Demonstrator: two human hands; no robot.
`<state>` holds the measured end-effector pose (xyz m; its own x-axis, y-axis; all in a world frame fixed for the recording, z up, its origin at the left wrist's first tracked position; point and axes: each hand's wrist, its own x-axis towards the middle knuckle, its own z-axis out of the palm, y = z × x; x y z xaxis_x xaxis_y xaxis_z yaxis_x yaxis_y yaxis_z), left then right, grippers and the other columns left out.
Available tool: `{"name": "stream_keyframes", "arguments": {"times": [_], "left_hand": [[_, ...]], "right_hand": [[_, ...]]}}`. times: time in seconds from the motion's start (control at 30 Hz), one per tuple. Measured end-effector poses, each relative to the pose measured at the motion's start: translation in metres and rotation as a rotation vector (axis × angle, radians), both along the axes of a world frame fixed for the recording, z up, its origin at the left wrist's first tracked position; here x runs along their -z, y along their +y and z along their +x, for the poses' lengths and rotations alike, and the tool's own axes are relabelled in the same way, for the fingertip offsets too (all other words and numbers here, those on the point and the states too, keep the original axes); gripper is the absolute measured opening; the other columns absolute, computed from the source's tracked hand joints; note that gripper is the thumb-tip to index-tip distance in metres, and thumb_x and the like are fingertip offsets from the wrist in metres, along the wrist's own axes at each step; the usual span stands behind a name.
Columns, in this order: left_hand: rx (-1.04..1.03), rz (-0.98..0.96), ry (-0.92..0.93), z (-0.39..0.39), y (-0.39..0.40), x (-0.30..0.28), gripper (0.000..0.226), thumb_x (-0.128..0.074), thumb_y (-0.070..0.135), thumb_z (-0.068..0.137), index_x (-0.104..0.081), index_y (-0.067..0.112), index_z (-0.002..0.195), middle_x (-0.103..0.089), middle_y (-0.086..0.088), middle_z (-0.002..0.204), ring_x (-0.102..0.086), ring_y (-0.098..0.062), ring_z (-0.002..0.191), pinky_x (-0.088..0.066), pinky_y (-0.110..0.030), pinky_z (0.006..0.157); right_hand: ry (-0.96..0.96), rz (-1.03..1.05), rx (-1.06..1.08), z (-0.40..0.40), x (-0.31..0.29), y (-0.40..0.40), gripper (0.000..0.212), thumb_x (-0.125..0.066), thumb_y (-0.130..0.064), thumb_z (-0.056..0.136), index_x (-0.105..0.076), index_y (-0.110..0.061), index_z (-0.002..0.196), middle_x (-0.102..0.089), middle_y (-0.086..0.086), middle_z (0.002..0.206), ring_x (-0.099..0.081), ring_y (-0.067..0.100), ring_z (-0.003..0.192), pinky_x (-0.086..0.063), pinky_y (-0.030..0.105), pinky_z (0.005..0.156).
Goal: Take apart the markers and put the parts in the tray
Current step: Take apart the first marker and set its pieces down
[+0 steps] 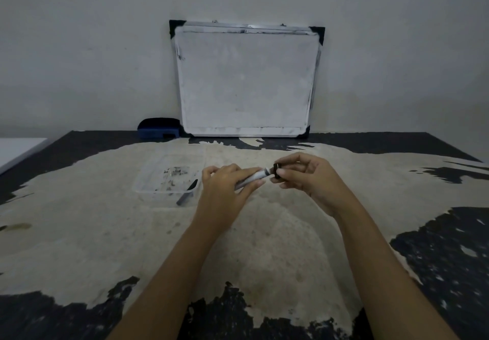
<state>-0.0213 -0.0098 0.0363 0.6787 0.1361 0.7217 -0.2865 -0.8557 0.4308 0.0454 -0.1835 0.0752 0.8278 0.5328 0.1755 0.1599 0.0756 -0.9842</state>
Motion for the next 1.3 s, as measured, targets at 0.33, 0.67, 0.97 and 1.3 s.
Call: {"name": "stream_keyframes", "arguments": {"times": [0.33, 0.67, 0.97, 1.3], "left_hand": [[-0.007, 0.046, 0.040, -0.002, 0.000, -0.001, 0.030, -0.054, 0.044, 0.085, -0.065, 0.030, 0.109, -0.062, 0.002, 0.078, -0.044, -0.007, 0.071, -0.015, -0.024, 0.077], [0.017, 0.052, 0.041, -0.002, 0.002, -0.002, 0.035, -0.052, 0.047, 0.084, -0.065, 0.029, 0.111, -0.061, 0.004, 0.077, -0.045, -0.007, 0.069, -0.019, -0.027, 0.079], [0.050, -0.014, 0.017, -0.004, 0.000, -0.002, 0.037, -0.048, 0.047, 0.082, -0.066, 0.028, 0.108, -0.056, 0.010, 0.075, -0.048, -0.007, 0.069, -0.023, -0.017, 0.081], [0.187, -0.503, -0.052, -0.005, -0.005, -0.021, 0.014, -0.048, 0.021, 0.093, -0.060, 0.015, 0.093, -0.068, 0.007, 0.080, -0.065, -0.005, 0.070, -0.051, -0.015, 0.065]], "right_hand": [[-0.193, -0.163, 0.051, 0.000, 0.001, 0.000, 0.021, -0.063, -0.003, 0.084, -0.069, -0.015, 0.099, -0.070, 0.003, 0.087, -0.067, 0.007, 0.076, -0.051, 0.017, 0.066], [-0.245, -0.053, 0.128, -0.002, 0.002, 0.007, 0.026, -0.074, 0.005, 0.070, -0.067, 0.000, 0.095, -0.072, 0.012, 0.086, -0.070, 0.014, 0.077, -0.056, 0.017, 0.070], [-0.213, 0.056, 0.130, -0.004, 0.006, 0.016, 0.012, -0.072, 0.008, 0.070, -0.072, -0.003, 0.074, -0.071, 0.008, 0.072, -0.067, 0.013, 0.066, -0.055, 0.019, 0.065], [-0.048, 0.049, 0.001, -0.014, 0.013, 0.032, 0.030, -0.062, -0.009, 0.085, -0.060, -0.010, 0.115, -0.069, 0.015, 0.105, -0.069, 0.018, 0.089, -0.057, 0.025, 0.078]]}}
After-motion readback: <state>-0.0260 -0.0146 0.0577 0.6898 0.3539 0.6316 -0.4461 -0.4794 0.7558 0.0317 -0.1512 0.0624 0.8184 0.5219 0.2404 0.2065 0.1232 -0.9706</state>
